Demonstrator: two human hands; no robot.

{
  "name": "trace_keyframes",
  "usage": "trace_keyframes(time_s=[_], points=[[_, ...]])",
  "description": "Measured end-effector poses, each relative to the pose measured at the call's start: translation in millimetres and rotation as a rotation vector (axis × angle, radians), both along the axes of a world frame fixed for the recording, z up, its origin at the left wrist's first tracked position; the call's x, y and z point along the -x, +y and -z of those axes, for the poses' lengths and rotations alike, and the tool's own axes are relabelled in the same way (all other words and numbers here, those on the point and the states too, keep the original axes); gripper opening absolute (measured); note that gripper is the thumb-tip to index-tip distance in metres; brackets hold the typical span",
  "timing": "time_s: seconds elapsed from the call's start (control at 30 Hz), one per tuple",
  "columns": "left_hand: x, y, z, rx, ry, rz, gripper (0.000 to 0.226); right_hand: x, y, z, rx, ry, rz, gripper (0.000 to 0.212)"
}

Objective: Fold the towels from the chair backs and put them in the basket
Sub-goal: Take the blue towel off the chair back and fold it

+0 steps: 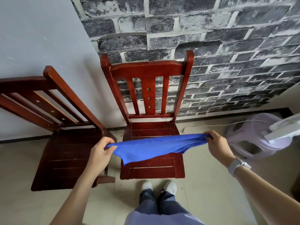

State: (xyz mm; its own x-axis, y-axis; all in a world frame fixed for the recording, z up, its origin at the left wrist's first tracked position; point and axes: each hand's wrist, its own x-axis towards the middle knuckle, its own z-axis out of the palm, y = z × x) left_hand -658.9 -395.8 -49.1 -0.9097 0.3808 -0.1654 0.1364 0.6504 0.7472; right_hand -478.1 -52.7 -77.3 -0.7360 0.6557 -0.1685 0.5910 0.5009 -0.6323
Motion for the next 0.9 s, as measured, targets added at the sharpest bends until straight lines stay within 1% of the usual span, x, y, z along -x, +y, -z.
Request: trace_keyframes(time_s=[0.1, 0.17, 0.27, 0.43, 0.57, 0.7, 0.9], points=[[-10.1, -13.1, 21.5, -0.031, -0.119, 0.023, 0.028, -22.7, -22.3, 15.5, 0.065, 0.018, 0.085, 0.026], [-15.8, -21.4, 36.1, -0.042, -0.163, 0.009, 0.026, -34.5, -35.9, 25.1, 0.090, -0.010, 0.128, 0.027], [-20.7, -27.1, 54.6, -0.058, -0.192, -0.076, 0.015, -44.7, -54.1, 35.0, 0.092, -0.055, 0.163, 0.025], [-9.1, -25.7, 77.6, -0.067, -0.188, -0.159, 0.013, -35.8, -67.6, 45.9, 0.079, -0.095, 0.187, 0.023], [24.6, -10.6, 106.1, -0.068, -0.198, -0.213, 0.012, -1.6, -57.9, 68.7, 0.093, -0.136, 0.181, 0.022], [71.2, 6.6, 154.2, -0.037, -0.224, -0.212, 0.013, 46.6, -37.4, 112.4, 0.057, -0.196, 0.210, 0.026], [139.0, 40.3, 238.1, -0.027, -0.304, -0.306, 0.009, 123.4, -1.9, 183.6, 0.066, -0.151, 0.320, 0.027]])
